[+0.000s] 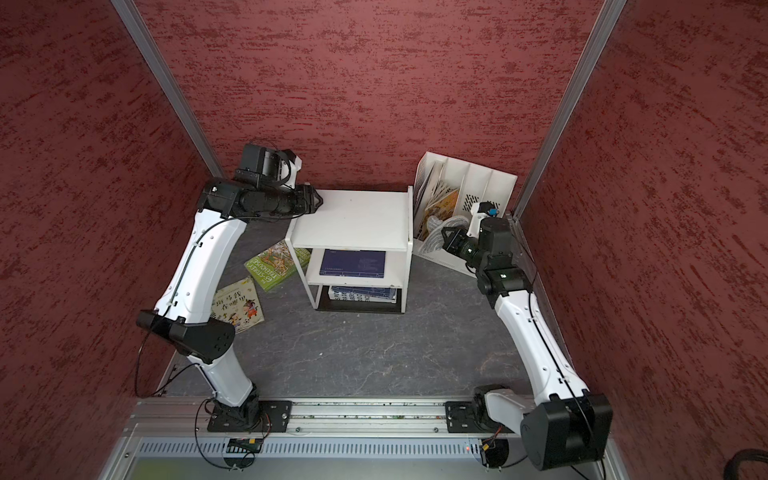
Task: Wipe the bookshelf clean with a cloth
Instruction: Wipe the dust from the shelf.
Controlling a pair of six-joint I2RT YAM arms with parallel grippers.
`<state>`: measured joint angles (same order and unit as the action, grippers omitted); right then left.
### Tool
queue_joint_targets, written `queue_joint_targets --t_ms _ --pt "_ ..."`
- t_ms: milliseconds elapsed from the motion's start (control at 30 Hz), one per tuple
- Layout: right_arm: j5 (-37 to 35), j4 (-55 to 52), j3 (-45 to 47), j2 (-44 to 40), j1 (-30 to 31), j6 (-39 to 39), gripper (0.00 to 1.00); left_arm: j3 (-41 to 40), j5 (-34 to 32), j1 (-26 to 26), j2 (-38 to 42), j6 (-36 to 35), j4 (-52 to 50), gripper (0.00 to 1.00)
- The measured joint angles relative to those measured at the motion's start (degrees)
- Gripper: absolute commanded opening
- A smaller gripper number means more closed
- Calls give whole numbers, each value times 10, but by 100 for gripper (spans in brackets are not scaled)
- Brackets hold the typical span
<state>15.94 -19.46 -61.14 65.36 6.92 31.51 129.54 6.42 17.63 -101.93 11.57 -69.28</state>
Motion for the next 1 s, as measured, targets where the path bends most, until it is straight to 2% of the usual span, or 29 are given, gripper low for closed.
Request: queue_joint_targets --t_ms 233,433,600,800,1000 --pt "-21 -95 118 -28 27 -19 0 -13 2 0 7 -1 10 63" --pt "-17 -52 271 1 88 59 0 -30 1 0 16 -7 21 58" --pt "-20 47 326 38 132 151 0 -50 1 -1 27 -9 36 57" --pt "-20 228 365 121 136 260 0 -71 1 -1 38 -9 53 56" --pt "20 392 364 200 136 329 0 -90 1 -1 49 -9 68 56"
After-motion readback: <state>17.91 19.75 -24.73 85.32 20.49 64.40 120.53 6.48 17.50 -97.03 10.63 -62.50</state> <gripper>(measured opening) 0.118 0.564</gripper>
